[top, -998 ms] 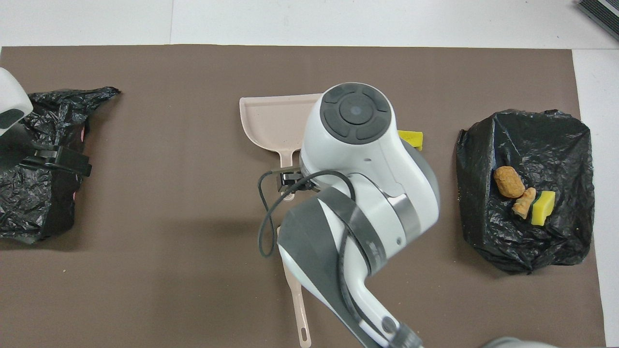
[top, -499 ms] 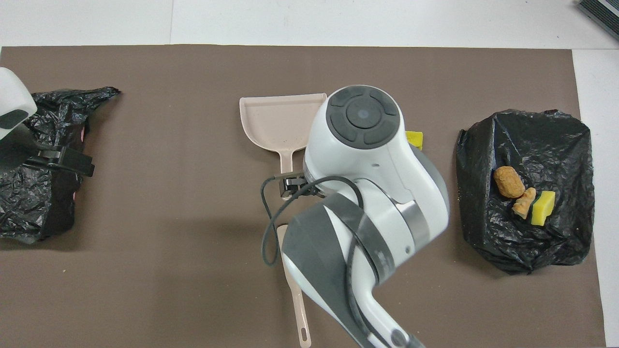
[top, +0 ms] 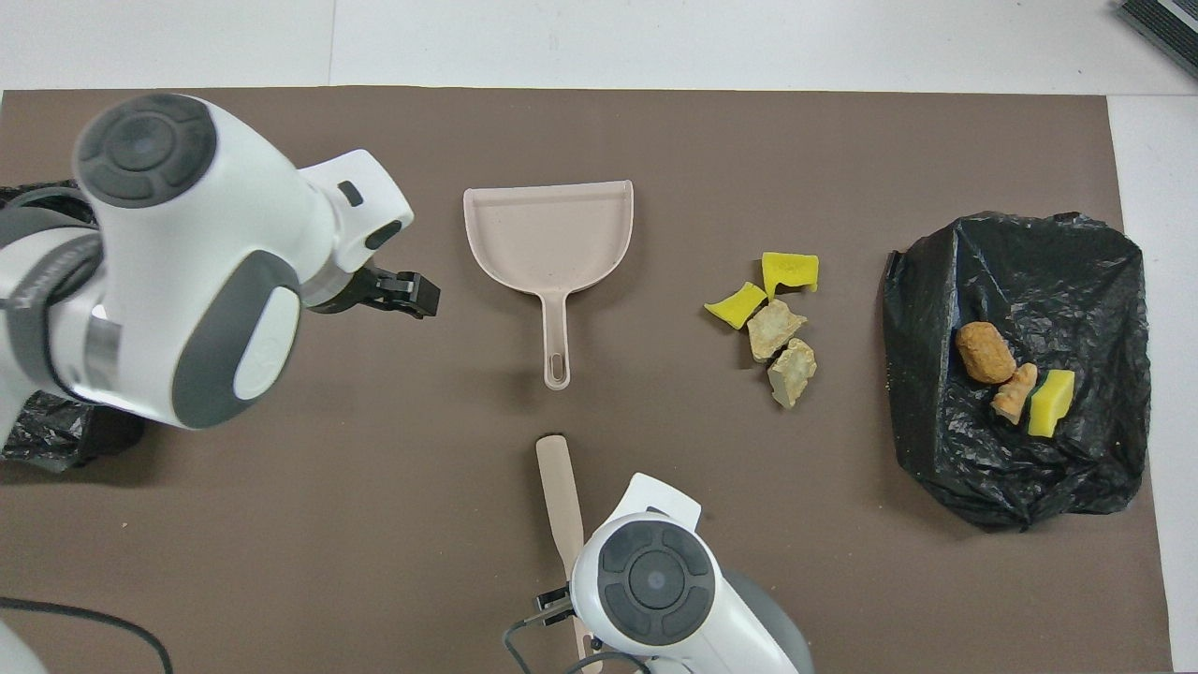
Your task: Sweep and dump trash in bin
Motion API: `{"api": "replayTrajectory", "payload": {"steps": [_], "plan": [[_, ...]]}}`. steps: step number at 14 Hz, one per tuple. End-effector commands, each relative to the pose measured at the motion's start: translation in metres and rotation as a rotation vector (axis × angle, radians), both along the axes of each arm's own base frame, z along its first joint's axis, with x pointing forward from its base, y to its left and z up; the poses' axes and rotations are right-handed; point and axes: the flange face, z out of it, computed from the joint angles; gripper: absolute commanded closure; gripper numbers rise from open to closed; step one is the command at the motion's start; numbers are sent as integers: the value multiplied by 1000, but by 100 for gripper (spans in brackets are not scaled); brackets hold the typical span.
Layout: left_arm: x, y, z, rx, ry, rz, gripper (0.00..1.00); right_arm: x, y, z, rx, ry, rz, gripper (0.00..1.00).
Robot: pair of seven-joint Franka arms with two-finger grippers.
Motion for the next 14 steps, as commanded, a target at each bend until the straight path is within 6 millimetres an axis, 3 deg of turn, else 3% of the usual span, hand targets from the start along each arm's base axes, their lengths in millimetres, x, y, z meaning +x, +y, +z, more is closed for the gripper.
{"api": "replayTrajectory", "payload": {"steps": [1, 4, 6, 7, 11, 13, 14], "plan": [[-4, -46, -27, -1, -25, 44, 0, -24, 7, -28, 19, -3, -21, 0], [-8, -99, -64, -37, -60, 123, 0, -31, 27, -58, 19, -23, -24, 0], [-6, -110, -73, -58, -81, 148, 0, -30, 29, -65, 18, -26, -26, 0], [-14, -128, -81, -60, -82, 136, 0, -30, 29, -68, 16, -26, -26, 0], [-28, -149, -109, -35, -59, 131, 0, -30, 29, -75, 10, -23, -26, 0], [-26, -150, -113, -44, -68, 139, 0, -33, 28, -75, -6, -5, -21, 0], [-30, -149, -120, -36, -62, 137, 0, -34, 27, -75, -14, 4, -17, 6]]}}
